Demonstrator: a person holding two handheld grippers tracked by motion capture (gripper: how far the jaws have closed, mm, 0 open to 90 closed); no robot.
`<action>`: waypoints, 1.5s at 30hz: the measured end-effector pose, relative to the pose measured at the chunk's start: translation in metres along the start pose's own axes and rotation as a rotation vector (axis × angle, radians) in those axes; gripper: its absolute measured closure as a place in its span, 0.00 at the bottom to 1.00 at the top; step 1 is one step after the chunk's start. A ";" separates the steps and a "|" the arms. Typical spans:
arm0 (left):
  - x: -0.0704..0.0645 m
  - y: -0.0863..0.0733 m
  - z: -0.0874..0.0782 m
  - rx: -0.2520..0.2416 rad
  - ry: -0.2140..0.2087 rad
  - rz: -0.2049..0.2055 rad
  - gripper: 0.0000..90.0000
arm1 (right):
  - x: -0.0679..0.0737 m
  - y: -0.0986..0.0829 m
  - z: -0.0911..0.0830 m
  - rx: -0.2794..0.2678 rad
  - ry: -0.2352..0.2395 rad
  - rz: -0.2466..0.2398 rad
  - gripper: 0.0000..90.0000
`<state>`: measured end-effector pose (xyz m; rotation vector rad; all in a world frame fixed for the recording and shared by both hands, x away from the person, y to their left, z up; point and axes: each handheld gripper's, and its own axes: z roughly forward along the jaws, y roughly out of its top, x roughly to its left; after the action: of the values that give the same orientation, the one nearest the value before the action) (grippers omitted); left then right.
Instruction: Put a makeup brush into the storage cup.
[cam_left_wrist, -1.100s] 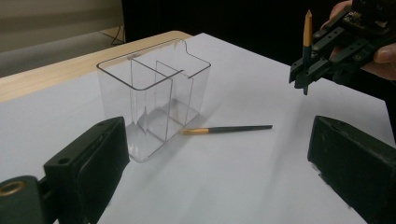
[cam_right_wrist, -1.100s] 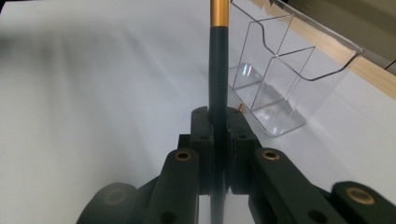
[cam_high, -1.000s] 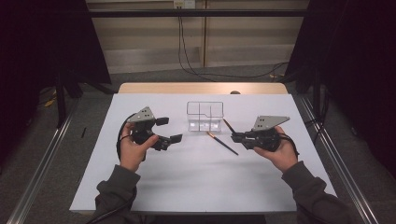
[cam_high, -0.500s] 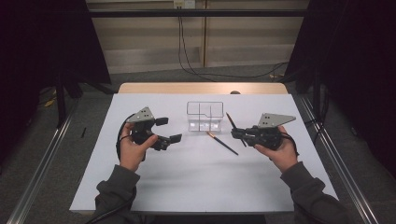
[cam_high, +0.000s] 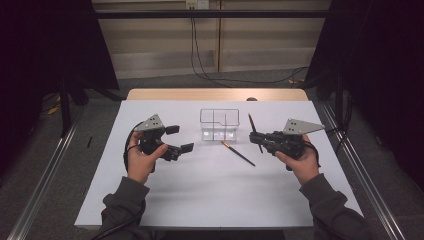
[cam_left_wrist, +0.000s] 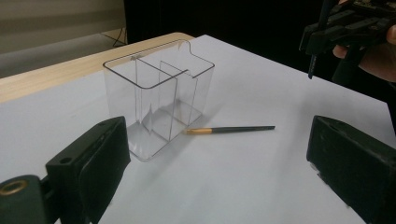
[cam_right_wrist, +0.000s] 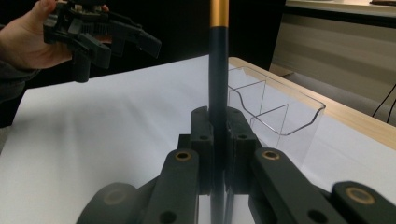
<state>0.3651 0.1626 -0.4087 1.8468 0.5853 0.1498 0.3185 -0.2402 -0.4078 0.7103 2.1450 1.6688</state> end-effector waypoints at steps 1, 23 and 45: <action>0.000 0.000 0.000 0.004 0.000 0.001 0.06 | 0.000 0.000 -0.001 -0.001 -0.009 0.004 0.94; 0.000 -0.001 0.000 0.002 -0.001 0.009 0.06 | -0.001 -0.001 -0.001 -0.143 -0.034 0.057 0.94; -0.003 0.001 0.001 -0.005 -0.007 0.024 0.06 | -0.003 0.001 0.009 -0.140 -0.062 0.051 0.94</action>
<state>0.3629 0.1601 -0.4070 1.8496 0.5583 0.1607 0.3262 -0.2348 -0.4094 0.7713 1.9615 1.7784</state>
